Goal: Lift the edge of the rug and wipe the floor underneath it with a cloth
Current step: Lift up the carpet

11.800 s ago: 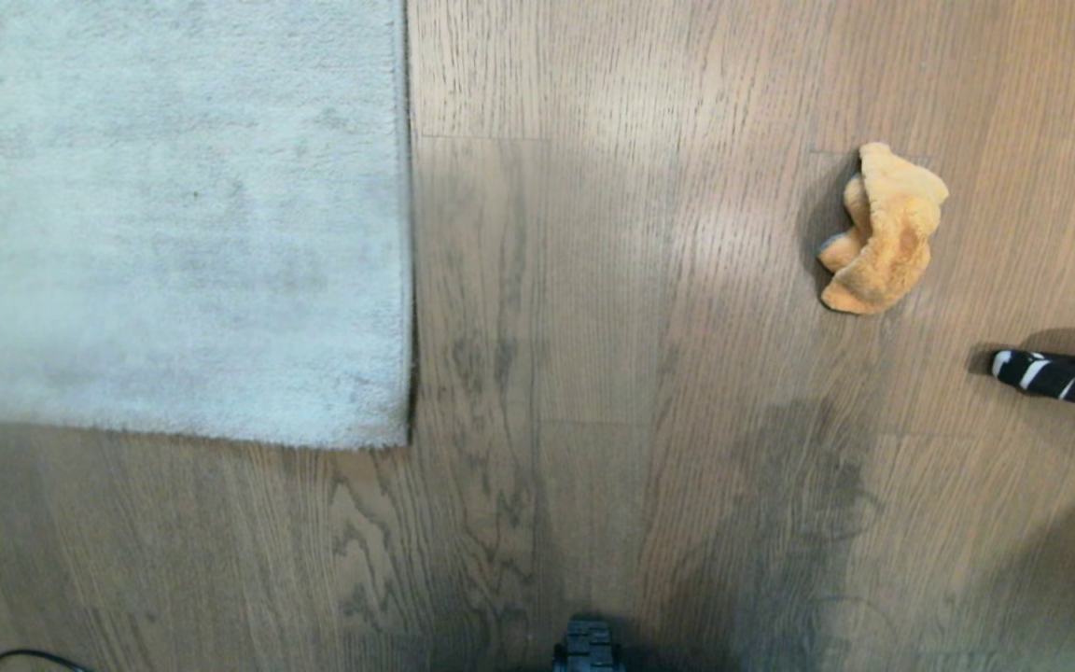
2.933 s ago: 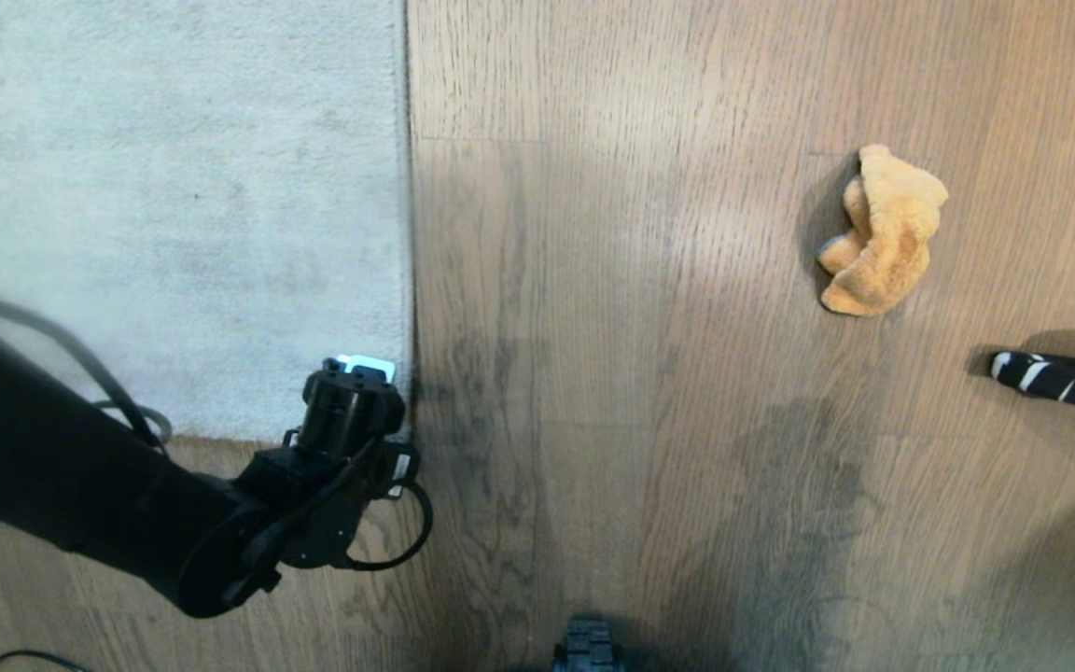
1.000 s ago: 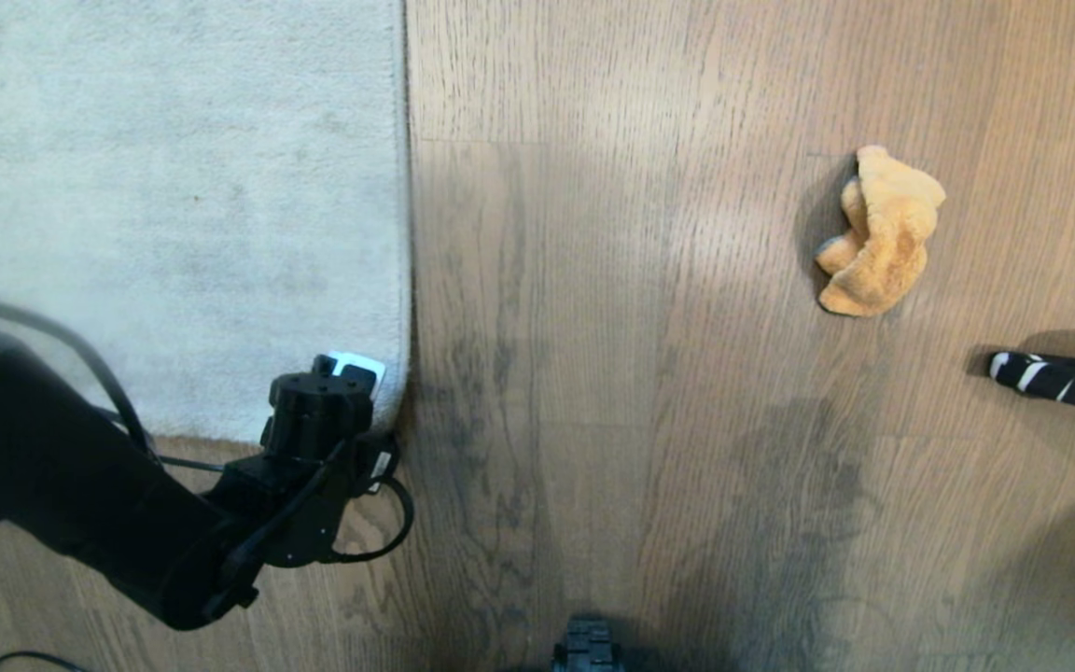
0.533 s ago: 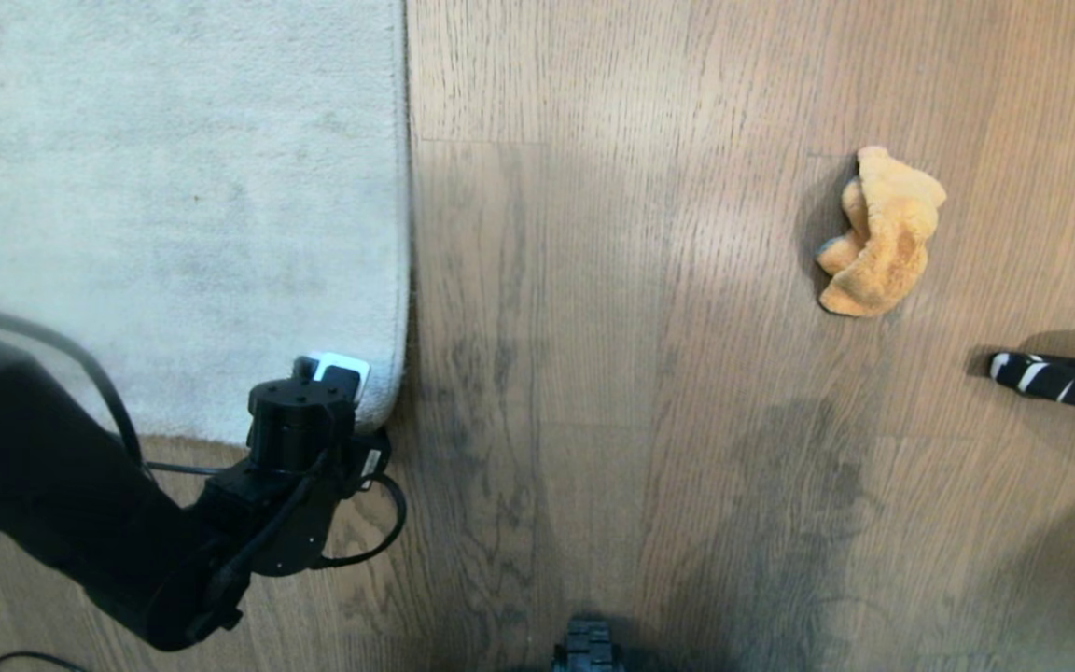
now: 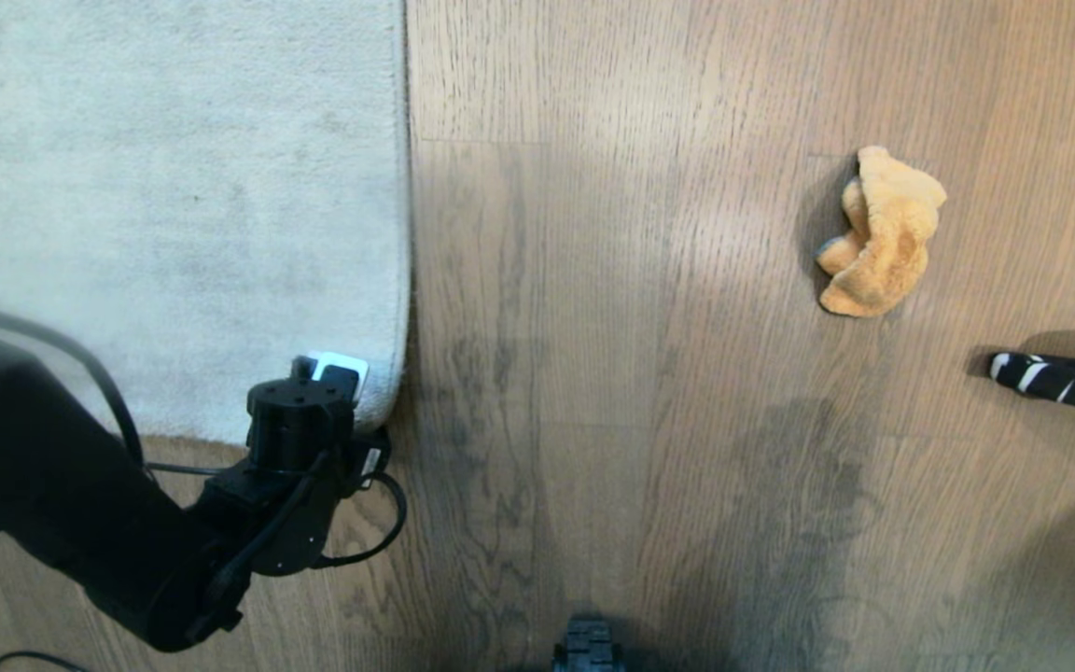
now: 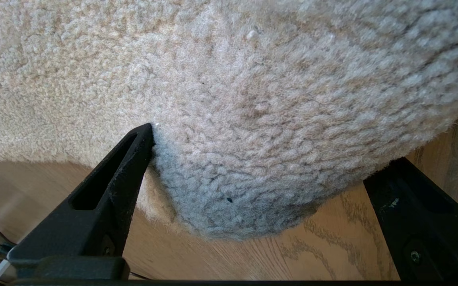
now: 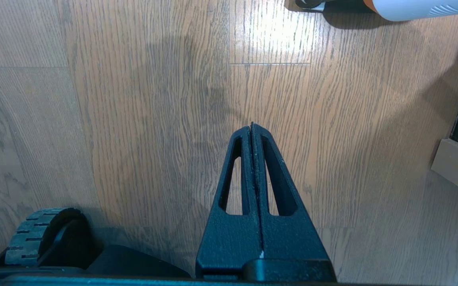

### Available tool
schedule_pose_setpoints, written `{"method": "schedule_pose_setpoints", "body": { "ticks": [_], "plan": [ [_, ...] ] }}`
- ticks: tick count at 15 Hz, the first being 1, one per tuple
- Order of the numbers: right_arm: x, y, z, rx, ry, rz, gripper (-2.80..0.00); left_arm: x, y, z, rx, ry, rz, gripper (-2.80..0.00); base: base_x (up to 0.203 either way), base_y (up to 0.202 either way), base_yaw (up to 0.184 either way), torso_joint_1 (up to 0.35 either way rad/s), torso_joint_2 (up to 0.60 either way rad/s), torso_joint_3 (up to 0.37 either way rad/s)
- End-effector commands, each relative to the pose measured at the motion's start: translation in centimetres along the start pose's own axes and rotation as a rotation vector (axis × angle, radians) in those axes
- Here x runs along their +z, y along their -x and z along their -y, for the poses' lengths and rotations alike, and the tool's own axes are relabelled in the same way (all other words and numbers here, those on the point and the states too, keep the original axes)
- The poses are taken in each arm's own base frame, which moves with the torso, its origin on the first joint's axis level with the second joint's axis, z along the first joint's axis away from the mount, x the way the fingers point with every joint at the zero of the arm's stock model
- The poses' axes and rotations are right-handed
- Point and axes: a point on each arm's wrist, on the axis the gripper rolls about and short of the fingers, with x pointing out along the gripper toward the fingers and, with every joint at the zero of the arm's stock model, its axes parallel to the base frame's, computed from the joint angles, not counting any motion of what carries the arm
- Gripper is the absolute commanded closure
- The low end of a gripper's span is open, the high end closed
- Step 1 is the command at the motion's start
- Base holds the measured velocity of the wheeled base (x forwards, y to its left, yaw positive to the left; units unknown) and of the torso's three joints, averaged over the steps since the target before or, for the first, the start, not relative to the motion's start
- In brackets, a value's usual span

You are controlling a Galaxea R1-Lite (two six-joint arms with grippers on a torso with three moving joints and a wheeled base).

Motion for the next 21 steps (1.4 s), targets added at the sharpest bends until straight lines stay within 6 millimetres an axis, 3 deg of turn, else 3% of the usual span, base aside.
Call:
{"method": "schedule_pose_setpoints", "body": {
  "ticks": [1, 3, 4, 15, 21],
  "plan": [
    [0.0, 0.0, 0.0, 0.0, 0.0, 0.0, 0.0, 0.0, 0.0, 0.0, 0.004, 0.002, 0.003, -2.8, 0.0, 0.0, 0.0, 0.0, 0.0, 0.0],
    [0.0, 0.0, 0.0, 0.0, 0.0, 0.0, 0.0, 0.0, 0.0, 0.0, 0.004, 0.001, 0.003, -2.8, 0.0, 0.0, 0.0, 0.0, 0.0, 0.0],
    [0.0, 0.0, 0.0, 0.0, 0.0, 0.0, 0.0, 0.0, 0.0, 0.0, 0.004, 0.001, 0.003, 0.0, 0.0, 0.0, 0.0, 0.0, 0.0, 0.0],
    [0.0, 0.0, 0.0, 0.0, 0.0, 0.0, 0.0, 0.6, 0.4, -0.4, 0.008, 0.022, 0.028, 0.0, 0.0, 0.0, 0.0, 0.0, 0.0, 0.0],
    [0.0, 0.0, 0.0, 0.0, 0.0, 0.0, 0.0, 2.0, 1.5, -1.6, 0.02, 0.065, 0.079, 0.0, 0.0, 0.0, 0.0, 0.0, 0.0, 0.0]
  ]
}}
